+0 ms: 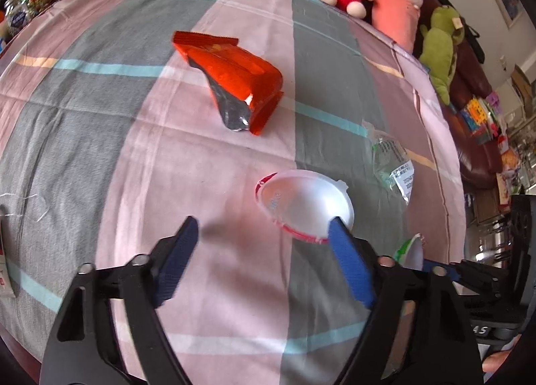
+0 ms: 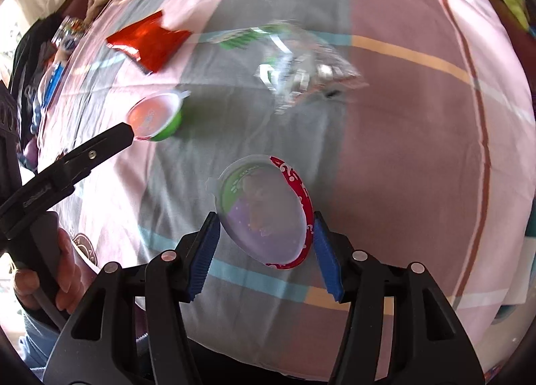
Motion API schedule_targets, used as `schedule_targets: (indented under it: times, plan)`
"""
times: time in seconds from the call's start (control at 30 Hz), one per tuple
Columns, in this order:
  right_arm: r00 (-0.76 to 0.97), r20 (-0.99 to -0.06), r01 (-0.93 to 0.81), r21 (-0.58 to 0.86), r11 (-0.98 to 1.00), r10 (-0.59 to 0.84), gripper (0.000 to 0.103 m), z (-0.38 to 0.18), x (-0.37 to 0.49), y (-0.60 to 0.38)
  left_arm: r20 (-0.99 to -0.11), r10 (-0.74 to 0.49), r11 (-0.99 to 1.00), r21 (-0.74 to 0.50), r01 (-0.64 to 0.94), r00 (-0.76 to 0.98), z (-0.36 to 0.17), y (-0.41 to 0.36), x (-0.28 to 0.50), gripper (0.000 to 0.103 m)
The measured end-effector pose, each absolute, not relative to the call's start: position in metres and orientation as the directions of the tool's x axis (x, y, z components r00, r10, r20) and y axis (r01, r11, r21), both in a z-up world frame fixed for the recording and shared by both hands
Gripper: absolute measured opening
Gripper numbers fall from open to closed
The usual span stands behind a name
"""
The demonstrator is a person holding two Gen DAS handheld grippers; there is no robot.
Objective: Collect trash
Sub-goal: 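Grasp the red-rimmed plastic lid with the right tool while the left tool grasps the white cup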
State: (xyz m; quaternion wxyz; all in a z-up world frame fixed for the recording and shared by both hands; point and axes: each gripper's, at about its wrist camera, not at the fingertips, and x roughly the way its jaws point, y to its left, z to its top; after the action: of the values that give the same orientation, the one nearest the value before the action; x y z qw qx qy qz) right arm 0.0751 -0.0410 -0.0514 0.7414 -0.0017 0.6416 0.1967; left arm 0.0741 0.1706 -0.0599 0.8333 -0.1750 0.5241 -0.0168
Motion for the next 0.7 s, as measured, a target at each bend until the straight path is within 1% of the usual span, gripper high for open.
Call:
schedule_targets:
  times: [0.07, 0.17, 0.23, 0.27, 0.33, 0.37, 0.47, 0.6, 0.7]
  plan:
    - [0.107, -0.949, -0.27, 0.258, 0.928, 0.295, 0.053, -0.05, 0.077, -0.052, -0.874, -0.176, 0.954, -0.265, -0.141, 0.453, -0.06, 0.163, 0.079, 0.064]
    - [0.12, -0.945, -0.246, 0.269, 0.931, 0.305, 0.053, -0.048, 0.078, -0.066, -0.877, -0.178, 0.961, -0.253, -0.114, 0.447, -0.06, 0.154, 0.087, 0.051]
    - [0.132, -0.94, -0.221, 0.28, 0.934, 0.314, 0.053, -0.046, 0.078, -0.078, -0.878, -0.183, 0.964, -0.248, -0.094, 0.442, -0.061, 0.146, 0.09, 0.035]
    - [0.136, -0.938, -0.213, 0.286, 0.934, 0.318, 0.053, -0.046, 0.078, -0.082, -0.878, -0.182, 0.968, -0.239, -0.076, 0.443, -0.061, 0.139, 0.092, 0.031]
    - [0.142, -0.934, -0.19, 0.3, 0.935, 0.329, 0.053, -0.045, 0.079, -0.094, -0.877, -0.181, 0.974, -0.222, -0.041, 0.445, -0.062, 0.128, 0.093, 0.017]
    - [0.145, -0.932, -0.181, 0.305, 0.935, 0.332, 0.053, -0.045, 0.079, -0.1, -0.876, -0.181, 0.976, -0.214, -0.024, 0.447, -0.062, 0.122, 0.092, 0.014]
    - [0.151, -0.929, -0.162, 0.314, 0.935, 0.338, 0.053, -0.046, 0.079, -0.111, -0.868, -0.185, 0.981, -0.191, 0.033, 0.46, -0.06, 0.102, 0.09, 0.012]
    - [0.161, -0.922, -0.143, 0.332, 0.932, 0.353, 0.053, -0.047, 0.078, -0.123, -0.868, -0.225, 0.974, -0.206, 0.091, 0.443, -0.058, 0.082, 0.087, 0.011]
    - [0.172, -0.917, -0.133, 0.34, 0.931, 0.36, 0.053, -0.046, 0.077, -0.129, -0.87, -0.233, 0.972, -0.205, 0.111, 0.434, -0.057, 0.069, 0.085, 0.01]
